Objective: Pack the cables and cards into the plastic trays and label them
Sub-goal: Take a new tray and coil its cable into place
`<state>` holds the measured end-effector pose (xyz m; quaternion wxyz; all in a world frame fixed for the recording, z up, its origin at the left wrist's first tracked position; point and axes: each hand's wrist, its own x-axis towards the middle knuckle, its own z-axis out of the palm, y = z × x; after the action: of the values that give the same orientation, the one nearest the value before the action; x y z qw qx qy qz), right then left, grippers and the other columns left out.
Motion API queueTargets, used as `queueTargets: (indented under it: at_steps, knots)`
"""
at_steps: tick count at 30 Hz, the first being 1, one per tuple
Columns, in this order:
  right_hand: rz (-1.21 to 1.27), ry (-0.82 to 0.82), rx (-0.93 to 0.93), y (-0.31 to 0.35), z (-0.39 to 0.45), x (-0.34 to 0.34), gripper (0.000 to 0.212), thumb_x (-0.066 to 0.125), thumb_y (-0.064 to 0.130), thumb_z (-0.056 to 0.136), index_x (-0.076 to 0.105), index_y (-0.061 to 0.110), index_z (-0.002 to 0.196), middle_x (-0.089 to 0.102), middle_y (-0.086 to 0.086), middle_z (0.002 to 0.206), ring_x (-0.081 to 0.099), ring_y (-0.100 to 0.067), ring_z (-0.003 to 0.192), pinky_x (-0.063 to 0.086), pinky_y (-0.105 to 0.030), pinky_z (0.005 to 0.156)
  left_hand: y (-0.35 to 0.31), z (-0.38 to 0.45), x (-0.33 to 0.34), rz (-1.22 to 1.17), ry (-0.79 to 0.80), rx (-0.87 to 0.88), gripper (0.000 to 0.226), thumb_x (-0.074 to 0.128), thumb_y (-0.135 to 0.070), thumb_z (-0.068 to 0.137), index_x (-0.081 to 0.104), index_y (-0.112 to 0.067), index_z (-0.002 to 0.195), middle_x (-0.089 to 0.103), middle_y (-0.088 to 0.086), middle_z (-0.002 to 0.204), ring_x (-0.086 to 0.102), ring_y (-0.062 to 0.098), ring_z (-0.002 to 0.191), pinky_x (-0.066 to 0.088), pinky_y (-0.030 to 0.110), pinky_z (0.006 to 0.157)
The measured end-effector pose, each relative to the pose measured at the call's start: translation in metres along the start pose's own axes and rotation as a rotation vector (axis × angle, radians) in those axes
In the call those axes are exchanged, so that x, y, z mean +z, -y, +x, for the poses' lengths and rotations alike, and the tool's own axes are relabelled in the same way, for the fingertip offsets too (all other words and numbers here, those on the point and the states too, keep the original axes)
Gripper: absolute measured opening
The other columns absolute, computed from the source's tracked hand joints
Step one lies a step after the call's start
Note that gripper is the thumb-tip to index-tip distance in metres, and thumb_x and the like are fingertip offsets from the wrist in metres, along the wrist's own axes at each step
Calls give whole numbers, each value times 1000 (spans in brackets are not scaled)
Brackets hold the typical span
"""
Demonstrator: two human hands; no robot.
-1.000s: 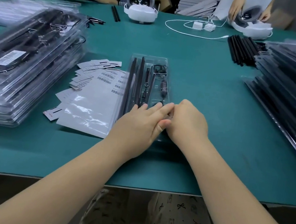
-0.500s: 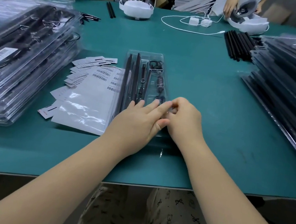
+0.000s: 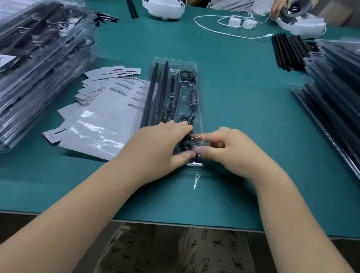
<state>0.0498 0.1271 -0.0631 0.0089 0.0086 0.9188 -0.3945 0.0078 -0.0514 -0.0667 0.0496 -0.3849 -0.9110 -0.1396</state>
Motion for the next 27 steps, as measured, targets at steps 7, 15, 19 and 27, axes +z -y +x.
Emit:
queueTargets:
  at_steps: [7, 15, 19, 27]
  knots:
    - [-55, -202, 61, -3, 8, 14, 19, 76, 40, 76, 75, 29, 92, 45, 10, 59, 43, -4, 56, 32, -13, 52, 1, -2, -2, 12, -84, 65, 41, 56, -45, 86, 61, -15, 114, 66, -1, 99, 61, 26, 102, 49, 38, 71]
    - [-108, -290, 79, -1, 8, 16, 38, 83, 43, 66, 48, 27, 69, 47, 10, 79, 43, -1, 66, 33, -9, 56, 20, -3, 1, -26, 52, 72, 78, 32, -72, 76, 36, -34, 145, 32, -18, 150, 28, 6, 140, 29, 22, 103]
    - [-149, -323, 90, 0, 8, 20, 35, 80, 43, 70, 50, 29, 56, 45, 9, 73, 44, -1, 66, 32, -9, 55, 21, -2, 2, -36, 35, 79, 73, 41, -72, 81, 38, -33, 144, 35, -17, 149, 30, 6, 139, 30, 23, 102]
    - [22, -121, 50, -6, -1, 8, 17, 78, 46, 69, 70, 40, 83, 44, 13, 82, 46, 4, 66, 32, -13, 62, 20, -2, 2, -43, 33, 70, 67, 46, -65, 84, 38, -34, 144, 34, -18, 150, 29, 6, 140, 31, 25, 104]
